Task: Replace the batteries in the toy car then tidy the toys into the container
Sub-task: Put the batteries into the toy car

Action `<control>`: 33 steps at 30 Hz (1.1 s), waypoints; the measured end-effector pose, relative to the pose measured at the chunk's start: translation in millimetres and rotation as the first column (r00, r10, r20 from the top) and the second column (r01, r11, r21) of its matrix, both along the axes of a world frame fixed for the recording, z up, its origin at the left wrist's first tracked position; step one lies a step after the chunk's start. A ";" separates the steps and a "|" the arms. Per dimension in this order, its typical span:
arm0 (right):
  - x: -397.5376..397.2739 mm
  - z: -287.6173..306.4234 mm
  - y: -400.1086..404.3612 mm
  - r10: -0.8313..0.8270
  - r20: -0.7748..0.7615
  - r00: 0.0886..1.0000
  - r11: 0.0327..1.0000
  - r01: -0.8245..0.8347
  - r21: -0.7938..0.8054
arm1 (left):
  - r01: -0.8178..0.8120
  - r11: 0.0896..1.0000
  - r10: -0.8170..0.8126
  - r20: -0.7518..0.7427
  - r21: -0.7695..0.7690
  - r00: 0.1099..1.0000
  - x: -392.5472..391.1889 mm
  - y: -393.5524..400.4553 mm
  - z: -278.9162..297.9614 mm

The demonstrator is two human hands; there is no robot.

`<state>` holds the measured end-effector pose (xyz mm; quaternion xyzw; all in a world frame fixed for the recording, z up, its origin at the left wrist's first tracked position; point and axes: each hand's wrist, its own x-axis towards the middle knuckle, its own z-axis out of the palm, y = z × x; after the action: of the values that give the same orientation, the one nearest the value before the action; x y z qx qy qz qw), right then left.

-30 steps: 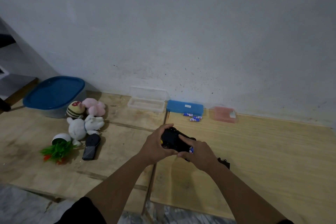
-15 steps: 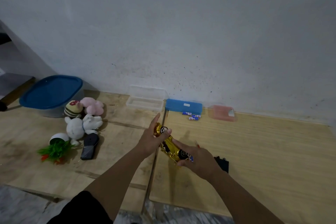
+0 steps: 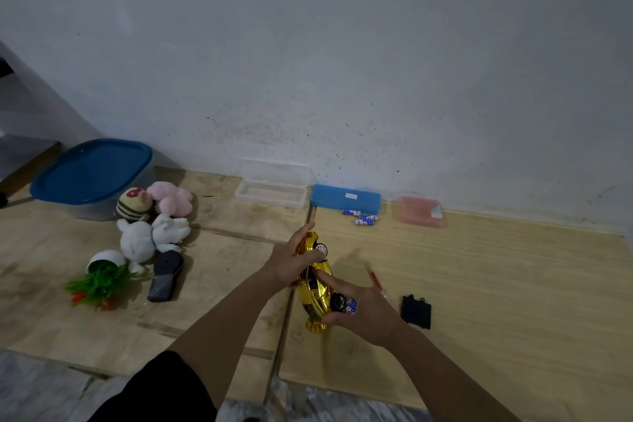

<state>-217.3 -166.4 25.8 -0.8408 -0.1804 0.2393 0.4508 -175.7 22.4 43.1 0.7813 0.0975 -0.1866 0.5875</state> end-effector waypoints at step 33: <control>-6.6 -22.7 2.5 -0.205 -0.029 0.978 0.915 0.181 -0.360 | 0.307 0.801 -0.336 -0.039 0.515 0.941 14.2 -5.2 -47.7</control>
<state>-223.9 -163.9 3.1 -0.9137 -0.0352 0.2499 0.3186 -161.6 17.2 -4.7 0.9192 -0.0060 -0.2294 0.3201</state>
